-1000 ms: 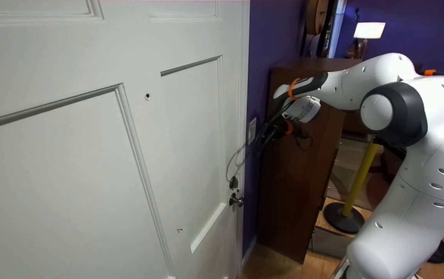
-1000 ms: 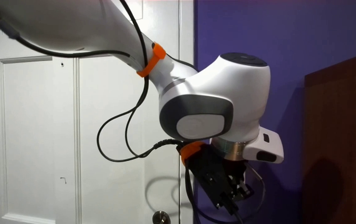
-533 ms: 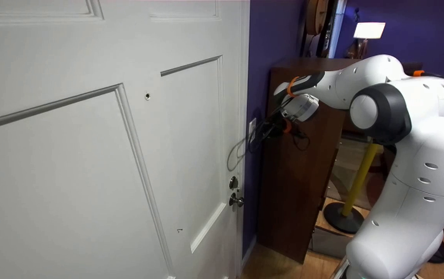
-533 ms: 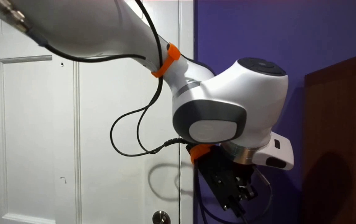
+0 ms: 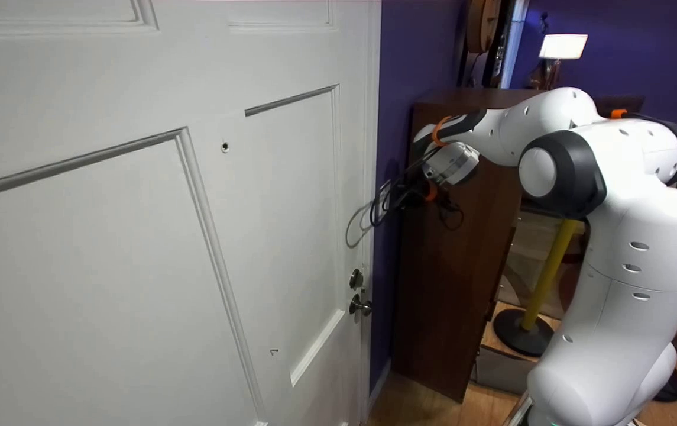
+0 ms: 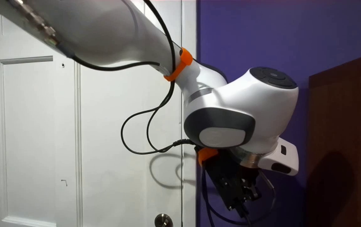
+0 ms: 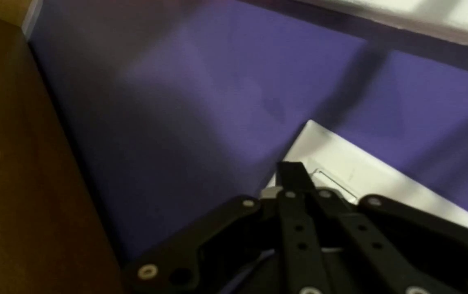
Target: Turn off the light switch
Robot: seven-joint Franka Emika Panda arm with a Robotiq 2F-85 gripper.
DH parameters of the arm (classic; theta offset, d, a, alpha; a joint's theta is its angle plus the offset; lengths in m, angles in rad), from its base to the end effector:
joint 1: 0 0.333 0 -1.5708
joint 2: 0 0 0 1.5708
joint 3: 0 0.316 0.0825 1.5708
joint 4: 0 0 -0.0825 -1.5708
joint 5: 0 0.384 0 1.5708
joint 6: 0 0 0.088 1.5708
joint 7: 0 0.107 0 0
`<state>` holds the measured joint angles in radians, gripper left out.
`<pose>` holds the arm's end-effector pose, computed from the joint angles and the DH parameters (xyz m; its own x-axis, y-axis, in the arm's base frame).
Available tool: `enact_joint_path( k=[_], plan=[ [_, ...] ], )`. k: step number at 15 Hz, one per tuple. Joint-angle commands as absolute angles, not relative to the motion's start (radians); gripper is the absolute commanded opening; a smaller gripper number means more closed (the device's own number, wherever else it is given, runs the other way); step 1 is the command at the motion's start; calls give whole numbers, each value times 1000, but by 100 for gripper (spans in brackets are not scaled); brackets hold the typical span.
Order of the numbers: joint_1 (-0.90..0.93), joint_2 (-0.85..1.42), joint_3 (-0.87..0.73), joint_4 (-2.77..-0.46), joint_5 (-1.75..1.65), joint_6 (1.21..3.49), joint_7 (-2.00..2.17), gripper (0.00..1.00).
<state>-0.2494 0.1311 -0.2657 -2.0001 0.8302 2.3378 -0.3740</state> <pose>0.5324 -0.2828 0.4213 0.7116 -0.6553 0.2534 -0.4521 -0.7032 -0.5488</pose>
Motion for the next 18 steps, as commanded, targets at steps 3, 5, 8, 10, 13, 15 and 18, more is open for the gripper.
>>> enact_joint_path(
  k=[3,5,8,10,13,15,18],
  plan=[
    [-287,167,-243,-1937,873,2266,-399,0],
    [-291,173,-240,-1927,890,2246,-409,0],
    [-293,183,-238,-1916,901,2234,-424,0],
    [-295,188,-235,-1910,899,2236,-429,0],
    [-300,195,-230,-1901,908,2225,-441,0],
    [-302,196,-225,-1902,924,2224,-462,0],
    [-304,197,-225,-1902,943,2214,-484,0]
  ],
)
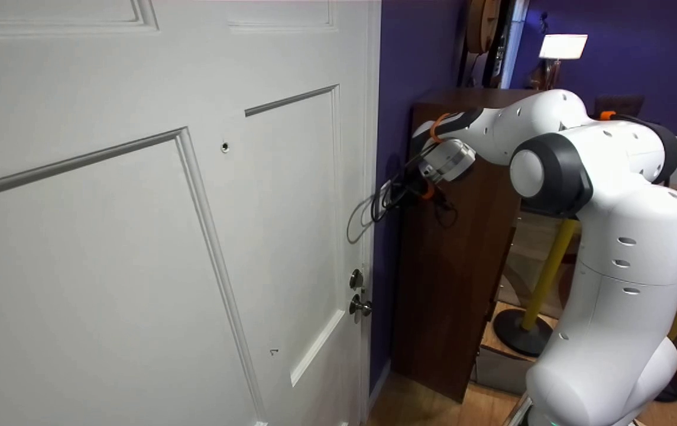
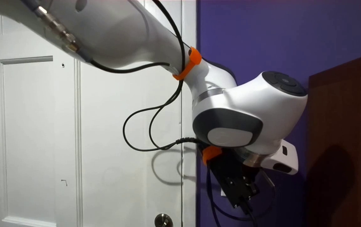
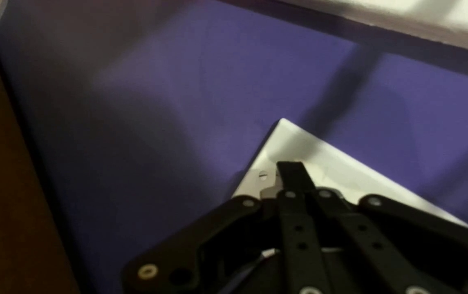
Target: Turn off the light switch
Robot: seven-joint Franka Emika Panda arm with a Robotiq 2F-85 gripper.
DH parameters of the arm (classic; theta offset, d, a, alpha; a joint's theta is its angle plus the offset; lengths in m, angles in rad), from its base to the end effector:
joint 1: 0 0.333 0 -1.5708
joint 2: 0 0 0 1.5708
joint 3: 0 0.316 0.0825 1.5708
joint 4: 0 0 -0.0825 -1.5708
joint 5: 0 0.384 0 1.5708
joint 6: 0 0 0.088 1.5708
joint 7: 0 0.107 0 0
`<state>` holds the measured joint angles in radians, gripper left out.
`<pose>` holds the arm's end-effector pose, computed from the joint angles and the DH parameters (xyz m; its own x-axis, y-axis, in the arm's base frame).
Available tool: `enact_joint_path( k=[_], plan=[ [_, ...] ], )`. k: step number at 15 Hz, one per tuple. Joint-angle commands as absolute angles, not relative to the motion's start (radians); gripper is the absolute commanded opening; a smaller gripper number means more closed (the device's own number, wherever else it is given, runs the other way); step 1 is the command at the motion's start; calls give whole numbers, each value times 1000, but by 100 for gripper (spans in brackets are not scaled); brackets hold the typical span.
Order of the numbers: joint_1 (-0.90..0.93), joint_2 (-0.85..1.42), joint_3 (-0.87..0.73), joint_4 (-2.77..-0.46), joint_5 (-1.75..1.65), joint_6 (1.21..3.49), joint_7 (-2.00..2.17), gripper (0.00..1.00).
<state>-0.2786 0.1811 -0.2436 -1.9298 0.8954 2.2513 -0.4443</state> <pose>0.5484 -0.2835 0.4198 0.7489 -0.6162 0.2438 -0.3850 -0.7040 -0.5968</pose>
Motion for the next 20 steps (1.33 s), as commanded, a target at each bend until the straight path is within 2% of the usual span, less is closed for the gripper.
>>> enact_joint_path(
  k=[1,14,20],
  plan=[
    [-305,197,-225,-1902,946,2211,-490,0],
    [-300,184,-215,-1914,948,2184,-487,0],
    [-298,179,-238,-1914,812,2183,-433,0]
  ],
)
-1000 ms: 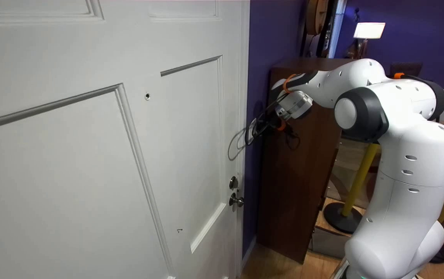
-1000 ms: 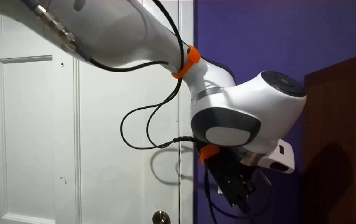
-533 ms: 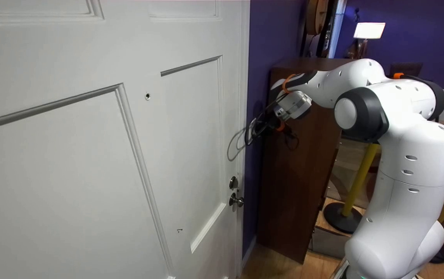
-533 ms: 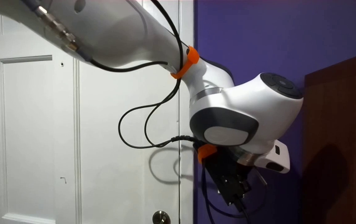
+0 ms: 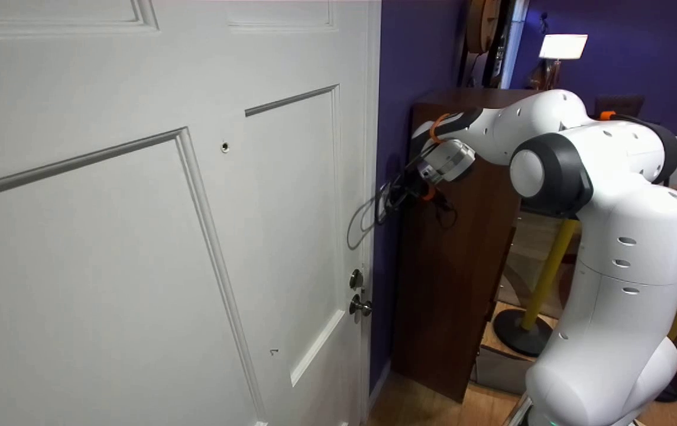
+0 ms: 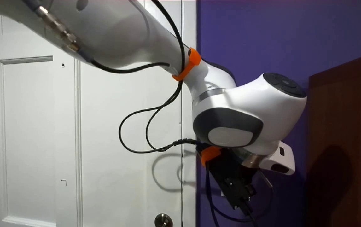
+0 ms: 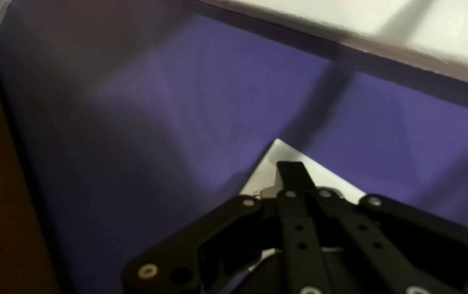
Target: Turn off the light switch
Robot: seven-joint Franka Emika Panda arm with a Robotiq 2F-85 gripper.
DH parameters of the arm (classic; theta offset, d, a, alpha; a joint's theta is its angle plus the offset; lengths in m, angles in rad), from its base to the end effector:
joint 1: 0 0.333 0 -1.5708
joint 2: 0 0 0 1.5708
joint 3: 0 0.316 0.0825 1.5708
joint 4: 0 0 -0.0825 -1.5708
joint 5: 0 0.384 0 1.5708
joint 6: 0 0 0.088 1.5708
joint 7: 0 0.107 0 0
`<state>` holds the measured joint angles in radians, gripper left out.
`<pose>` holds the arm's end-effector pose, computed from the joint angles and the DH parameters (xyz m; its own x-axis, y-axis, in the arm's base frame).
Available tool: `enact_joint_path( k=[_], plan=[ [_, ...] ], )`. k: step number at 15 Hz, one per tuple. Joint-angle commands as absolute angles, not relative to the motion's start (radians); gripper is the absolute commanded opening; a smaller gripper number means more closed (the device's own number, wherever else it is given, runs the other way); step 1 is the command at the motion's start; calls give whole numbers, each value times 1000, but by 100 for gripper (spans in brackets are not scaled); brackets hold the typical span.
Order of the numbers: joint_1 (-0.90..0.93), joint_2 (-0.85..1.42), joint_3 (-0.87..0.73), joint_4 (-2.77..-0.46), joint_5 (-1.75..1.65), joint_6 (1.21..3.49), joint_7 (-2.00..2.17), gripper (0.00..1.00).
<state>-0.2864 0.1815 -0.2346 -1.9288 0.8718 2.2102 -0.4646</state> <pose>0.5480 -0.2783 0.4168 0.7858 -0.5742 0.2298 -0.3563 -0.7239 -0.5908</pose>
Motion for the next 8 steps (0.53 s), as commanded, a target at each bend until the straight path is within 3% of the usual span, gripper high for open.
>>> enact_joint_path(
  k=[1,8],
  plan=[
    [-300,178,-239,-1913,802,2179,-429,0],
    [-295,189,-221,-1918,899,2259,-431,0]
  ],
)
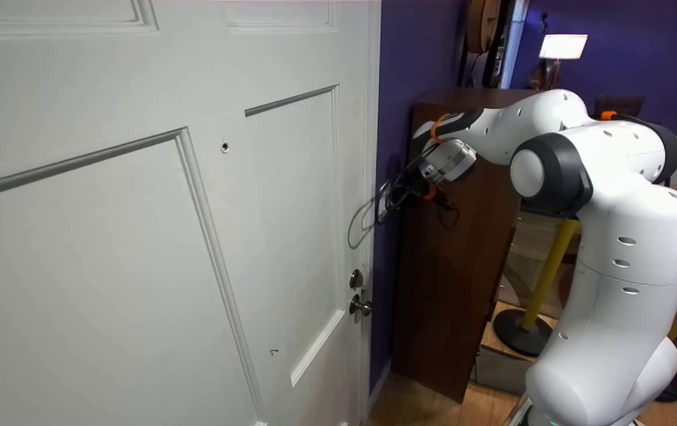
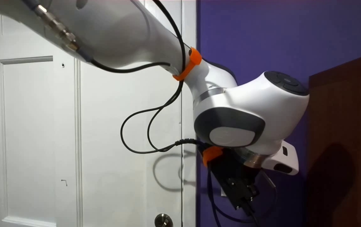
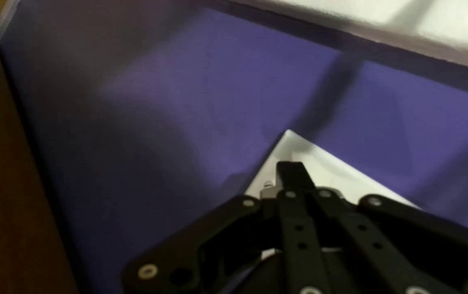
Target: Turn off the light switch
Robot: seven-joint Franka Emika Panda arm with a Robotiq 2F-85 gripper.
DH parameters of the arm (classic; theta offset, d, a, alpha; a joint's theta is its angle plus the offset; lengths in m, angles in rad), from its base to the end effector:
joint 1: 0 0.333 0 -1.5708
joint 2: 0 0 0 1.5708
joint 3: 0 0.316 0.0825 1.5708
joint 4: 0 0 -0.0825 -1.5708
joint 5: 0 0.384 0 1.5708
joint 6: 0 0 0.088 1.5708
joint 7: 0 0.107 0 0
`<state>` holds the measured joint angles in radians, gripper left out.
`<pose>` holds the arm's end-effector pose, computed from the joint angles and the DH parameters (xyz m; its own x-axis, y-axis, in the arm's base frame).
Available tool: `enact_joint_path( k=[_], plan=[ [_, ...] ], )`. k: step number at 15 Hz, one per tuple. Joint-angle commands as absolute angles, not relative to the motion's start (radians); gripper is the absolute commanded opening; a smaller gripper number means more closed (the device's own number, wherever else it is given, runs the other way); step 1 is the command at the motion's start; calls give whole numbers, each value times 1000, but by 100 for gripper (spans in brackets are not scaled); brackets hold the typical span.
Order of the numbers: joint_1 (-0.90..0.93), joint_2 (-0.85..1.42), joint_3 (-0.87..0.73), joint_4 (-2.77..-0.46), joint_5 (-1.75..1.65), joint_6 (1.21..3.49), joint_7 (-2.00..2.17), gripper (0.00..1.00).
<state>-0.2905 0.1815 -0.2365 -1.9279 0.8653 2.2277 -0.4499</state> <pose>0.5466 -0.2839 0.4182 0.7714 -0.5914 0.2349 -0.3749 -0.7205 -0.5833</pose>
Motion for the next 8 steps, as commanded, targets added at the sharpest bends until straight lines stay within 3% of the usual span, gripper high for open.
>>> enact_joint_path(
  k=[1,8],
  plan=[
    [-293,188,-220,-1919,896,2276,-431,0],
    [-296,189,-206,-1925,920,2286,-453,0]
  ],
)
